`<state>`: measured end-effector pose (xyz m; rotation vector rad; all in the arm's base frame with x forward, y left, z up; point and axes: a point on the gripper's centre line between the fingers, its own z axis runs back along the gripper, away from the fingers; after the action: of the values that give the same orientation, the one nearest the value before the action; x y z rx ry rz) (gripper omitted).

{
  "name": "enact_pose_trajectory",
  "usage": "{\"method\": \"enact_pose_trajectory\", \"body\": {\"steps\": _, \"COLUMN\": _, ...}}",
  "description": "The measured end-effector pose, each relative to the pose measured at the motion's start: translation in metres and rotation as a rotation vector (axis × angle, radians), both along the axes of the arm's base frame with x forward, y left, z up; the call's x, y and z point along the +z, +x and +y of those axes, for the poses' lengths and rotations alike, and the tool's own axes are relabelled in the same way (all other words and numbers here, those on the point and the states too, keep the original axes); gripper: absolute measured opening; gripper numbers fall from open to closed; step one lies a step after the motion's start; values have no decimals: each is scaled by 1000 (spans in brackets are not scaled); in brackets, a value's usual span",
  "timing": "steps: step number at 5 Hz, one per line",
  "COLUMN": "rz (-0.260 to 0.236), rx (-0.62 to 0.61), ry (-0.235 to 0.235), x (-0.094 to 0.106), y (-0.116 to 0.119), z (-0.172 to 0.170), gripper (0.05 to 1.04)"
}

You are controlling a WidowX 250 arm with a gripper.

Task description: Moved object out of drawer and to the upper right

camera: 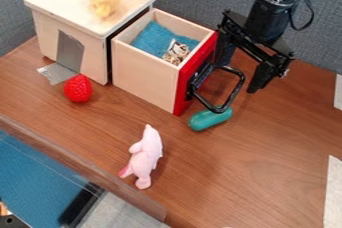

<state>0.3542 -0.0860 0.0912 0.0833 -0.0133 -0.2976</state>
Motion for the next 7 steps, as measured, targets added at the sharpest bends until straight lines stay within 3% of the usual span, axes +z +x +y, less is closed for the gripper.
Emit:
{"method": "enact_pose_trajectory", "body": {"steps": 1, "rz": 36, "rx": 0, "ry": 10, "x": -13, "y": -1, "z": 1, "gripper": 1001}}
{"method": "enact_pose_trajectory", "body": {"steps": 2, "rz": 37, "rx": 7, "ry": 10, "x": -5, "y": 3, "z": 11, "gripper": 1001}}
{"method": "enact_pose_trajectory", "body": {"steps": 3, "rz": -44, "rx": 77, "ry": -38, "x": 25, "y": 15, "z": 34, "gripper": 1001}}
{"method": "enact_pose_trajectory", "body": {"steps": 5, "rz": -114, "rx": 202, "ry": -66, "x": 44, "y": 28, "z": 92, "gripper": 1001}}
{"method": "enact_pose_trajectory", "body": {"steps": 6, "rz": -112, "rx": 250, "ry": -70, "x": 38, "y": 34, "z": 114, "gripper": 1001}}
{"method": "enact_pose_trajectory", "body": {"steps": 7, "rz": -51, "rx": 256, "ry": -83, "x": 10, "y": 39, "z": 122, "gripper": 1001}}
